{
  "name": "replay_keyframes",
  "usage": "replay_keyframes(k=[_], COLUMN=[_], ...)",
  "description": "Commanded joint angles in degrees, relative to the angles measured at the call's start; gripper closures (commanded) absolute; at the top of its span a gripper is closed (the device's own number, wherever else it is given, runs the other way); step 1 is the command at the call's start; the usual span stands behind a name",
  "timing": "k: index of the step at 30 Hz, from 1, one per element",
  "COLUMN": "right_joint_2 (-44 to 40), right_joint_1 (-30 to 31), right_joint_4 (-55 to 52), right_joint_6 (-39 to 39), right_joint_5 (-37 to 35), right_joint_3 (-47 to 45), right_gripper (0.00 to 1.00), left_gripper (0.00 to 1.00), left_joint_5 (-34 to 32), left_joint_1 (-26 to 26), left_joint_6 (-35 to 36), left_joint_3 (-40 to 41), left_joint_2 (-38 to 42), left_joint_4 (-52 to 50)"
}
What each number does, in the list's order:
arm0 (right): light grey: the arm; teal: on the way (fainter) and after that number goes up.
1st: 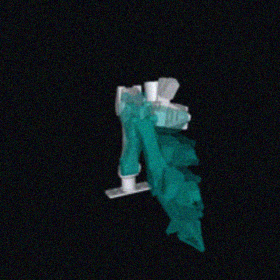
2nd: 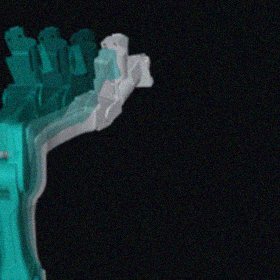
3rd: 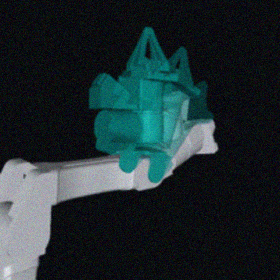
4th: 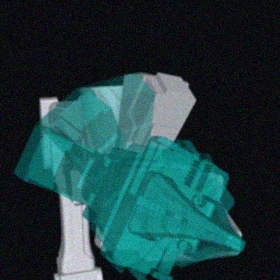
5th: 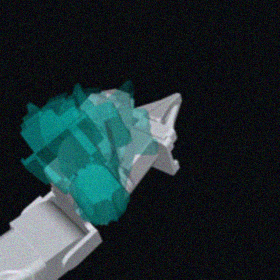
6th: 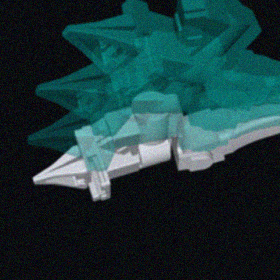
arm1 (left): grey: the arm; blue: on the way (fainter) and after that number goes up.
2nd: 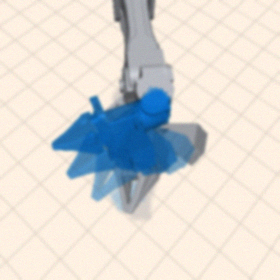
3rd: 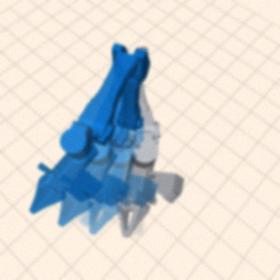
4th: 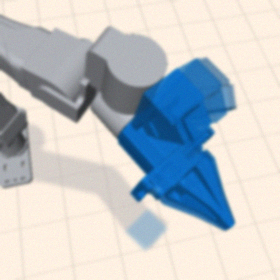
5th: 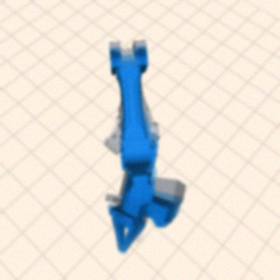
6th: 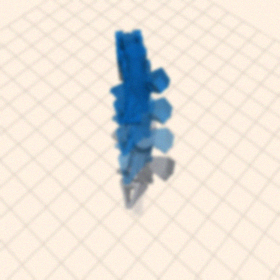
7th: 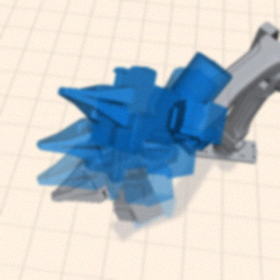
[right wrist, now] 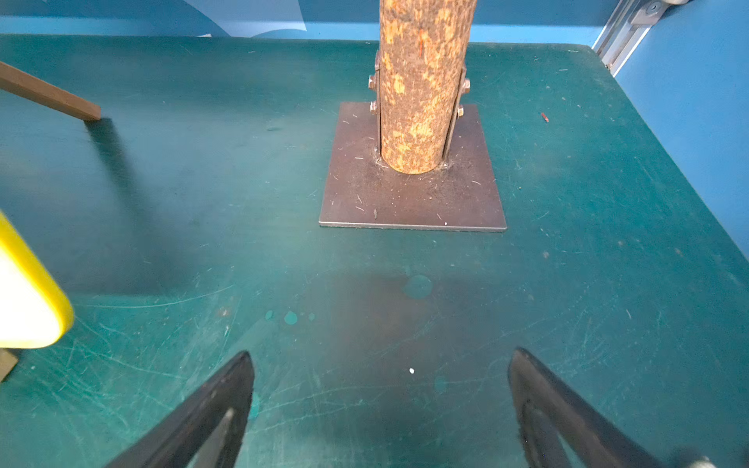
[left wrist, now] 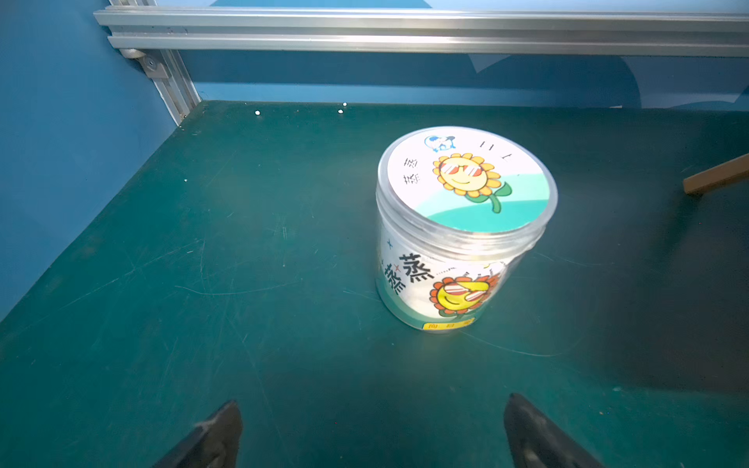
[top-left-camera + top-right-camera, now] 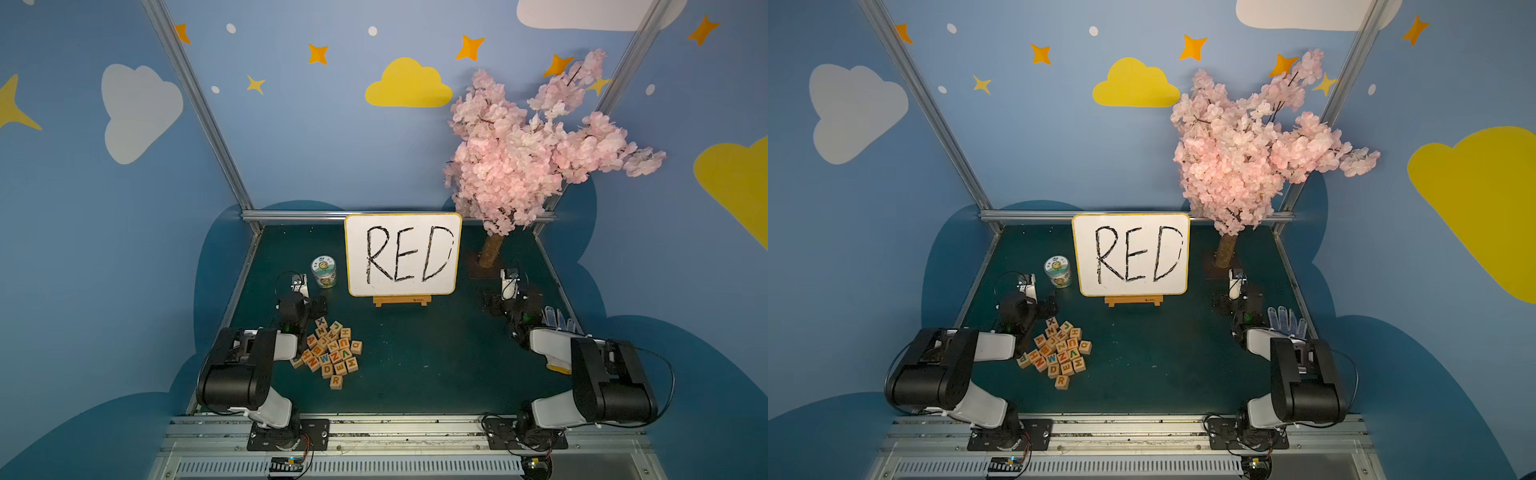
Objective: Assemble the uppercase word "red" with letter blocks
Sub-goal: Pick up the letter block from the center of the board.
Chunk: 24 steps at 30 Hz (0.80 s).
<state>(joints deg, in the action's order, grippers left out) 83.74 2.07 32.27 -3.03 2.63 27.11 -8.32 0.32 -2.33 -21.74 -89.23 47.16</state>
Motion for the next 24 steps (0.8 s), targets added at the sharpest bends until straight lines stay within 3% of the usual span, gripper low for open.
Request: replay_keyframes(k=[1,22,24], right_joint_2=[0.54,0.64,0.66], right_joint_1=[-0.19,-1.32,-1.31], right_joint_4=[-0.10,-0.19,-0.28], right_joint_6=[-0.03,0.45,0.41], right_joint_5=[-0.08,2.12,2.11], right_joint_3=[0.67,0.90,0.88], right_gripper=[0.03,0.03,0.08], left_gripper=[0.01,0.01,0.02], left_joint_5=[0.76,0.94,1.07], left_joint_1=[-0.22,-0.23,-0.32], left_joint_6=[0.48,0.39,0.31], left_joint_3=[-0.86,-1.03,-1.06], left_joint_2=[0.86,0.80,0.80], left_joint_4=[0.39,0.22,0.22])
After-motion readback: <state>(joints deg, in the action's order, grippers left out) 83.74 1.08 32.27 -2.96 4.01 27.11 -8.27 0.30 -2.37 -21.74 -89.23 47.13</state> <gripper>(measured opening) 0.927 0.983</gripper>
